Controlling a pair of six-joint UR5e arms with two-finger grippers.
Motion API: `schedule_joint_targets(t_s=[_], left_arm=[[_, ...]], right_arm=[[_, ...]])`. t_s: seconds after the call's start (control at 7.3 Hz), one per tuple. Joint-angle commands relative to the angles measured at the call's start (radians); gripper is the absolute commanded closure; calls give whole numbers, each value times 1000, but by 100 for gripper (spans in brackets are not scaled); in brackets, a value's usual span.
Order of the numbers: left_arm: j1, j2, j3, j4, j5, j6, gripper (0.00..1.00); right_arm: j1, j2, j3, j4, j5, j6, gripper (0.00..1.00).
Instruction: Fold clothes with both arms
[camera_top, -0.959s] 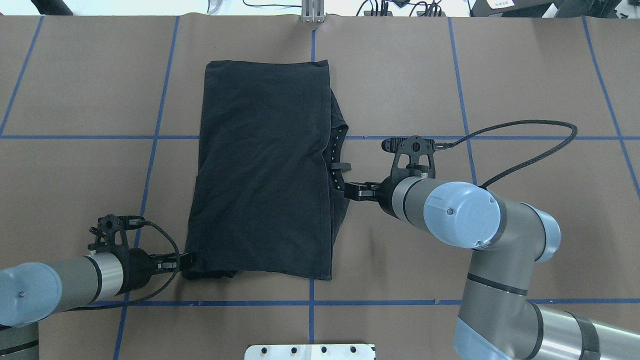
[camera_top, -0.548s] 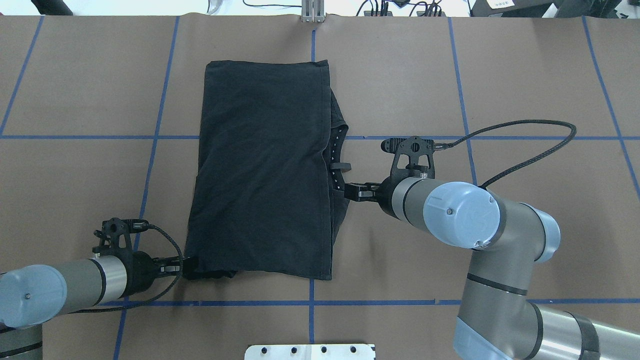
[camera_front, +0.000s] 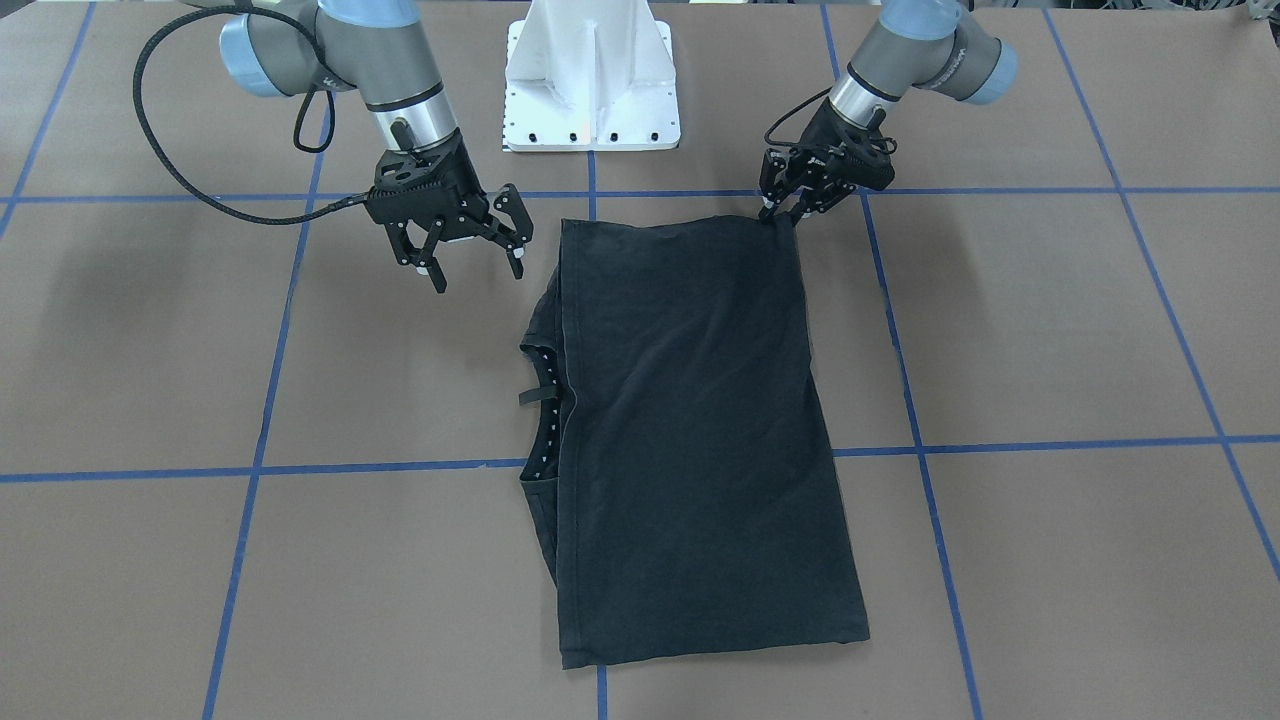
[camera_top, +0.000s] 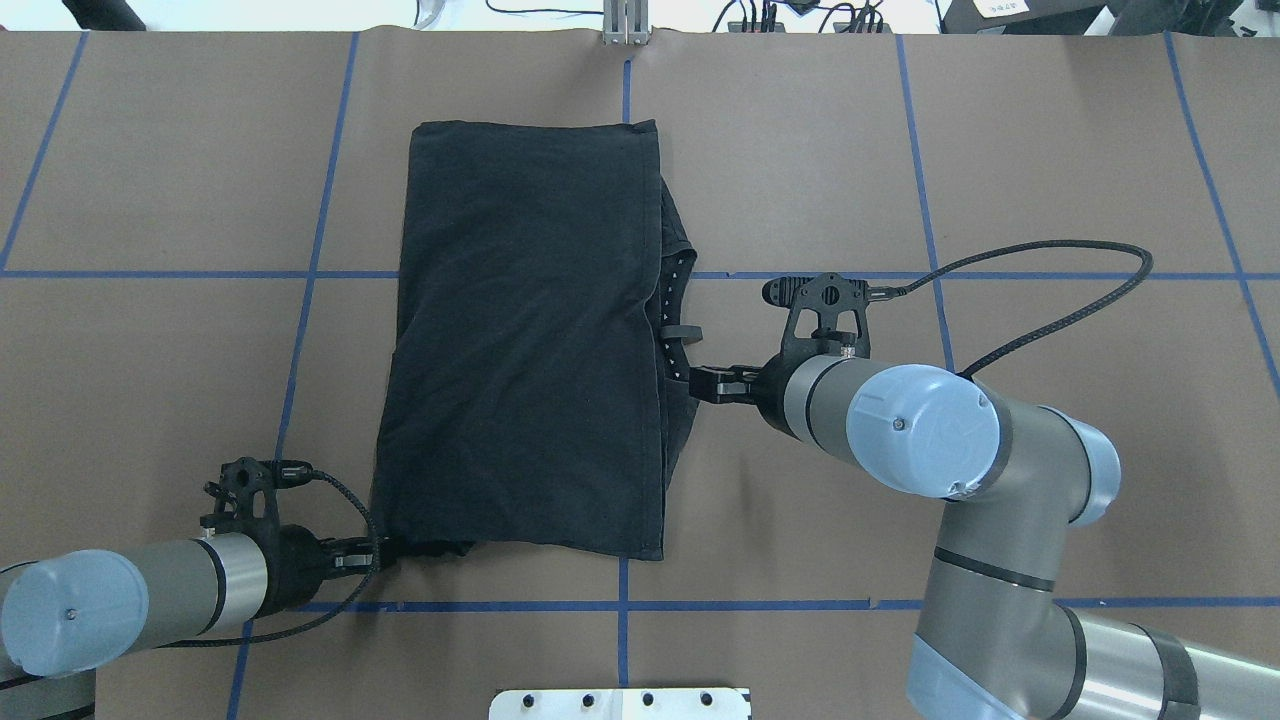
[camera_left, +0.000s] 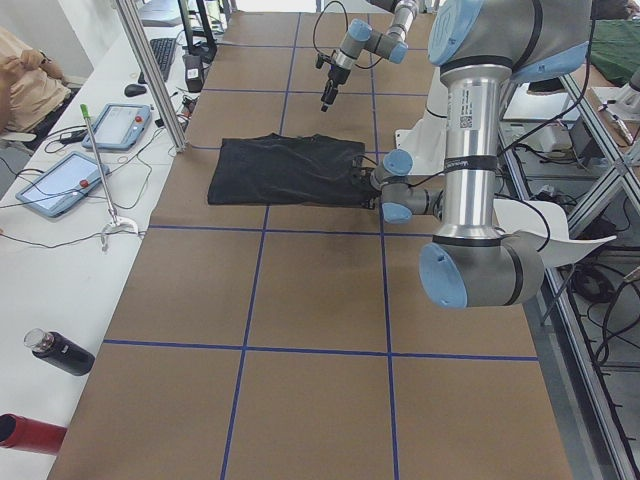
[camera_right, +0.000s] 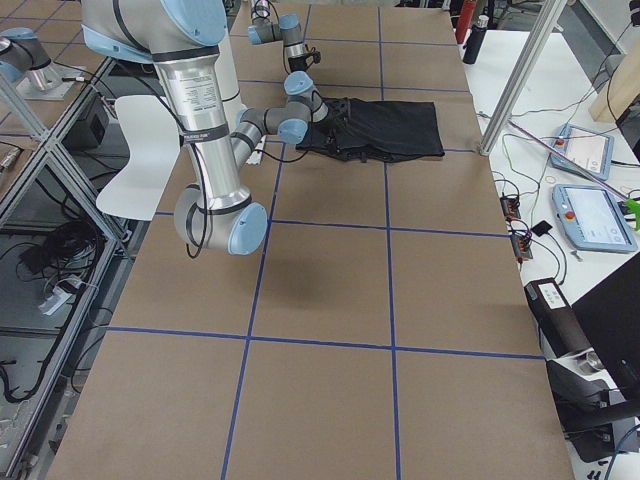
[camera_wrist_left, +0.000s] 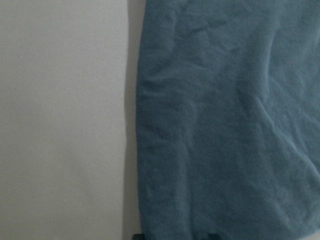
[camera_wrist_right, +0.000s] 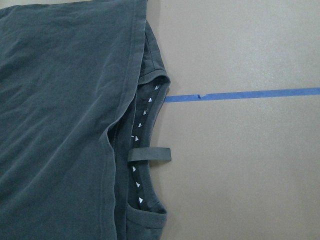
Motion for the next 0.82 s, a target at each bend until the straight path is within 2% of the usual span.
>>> schedule_joint_targets(t_s=[0.0, 0.41, 0.69], left_arm=[[6, 0, -3, 0, 1, -21, 100], [2, 17, -17, 0, 1, -21, 100], [2, 9, -17, -2, 1, -21, 100]], right_arm=[[-4, 0, 0, 1, -4, 2, 0], [-34, 9, -14, -1, -21, 18, 0], [-118, 24, -60, -5, -134, 221, 3]])
